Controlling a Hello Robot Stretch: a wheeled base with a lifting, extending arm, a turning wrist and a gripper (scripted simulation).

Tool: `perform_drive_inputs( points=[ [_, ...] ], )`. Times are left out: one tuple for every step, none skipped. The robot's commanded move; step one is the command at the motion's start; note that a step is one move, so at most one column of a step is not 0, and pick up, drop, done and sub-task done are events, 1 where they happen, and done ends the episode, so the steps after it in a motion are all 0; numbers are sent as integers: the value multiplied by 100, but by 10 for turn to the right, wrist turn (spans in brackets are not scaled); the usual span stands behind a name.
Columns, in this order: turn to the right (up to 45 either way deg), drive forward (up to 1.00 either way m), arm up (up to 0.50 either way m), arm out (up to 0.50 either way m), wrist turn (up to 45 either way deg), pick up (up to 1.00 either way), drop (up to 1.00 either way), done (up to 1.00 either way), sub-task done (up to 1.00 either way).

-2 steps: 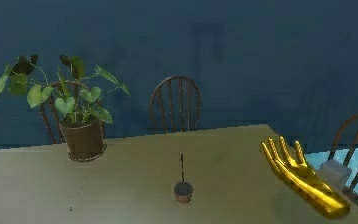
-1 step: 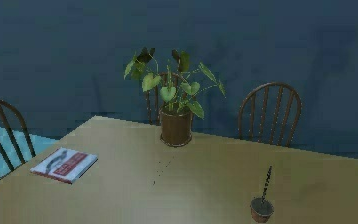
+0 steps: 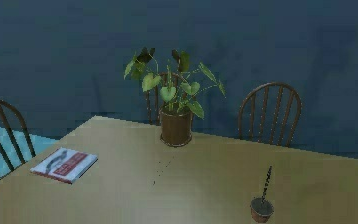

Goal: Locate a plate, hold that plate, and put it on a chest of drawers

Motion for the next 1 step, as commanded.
perform_drive_inputs(
  points=[
    [0, 0, 38, 0, 0, 0, 0, 0, 0]
  ],
)
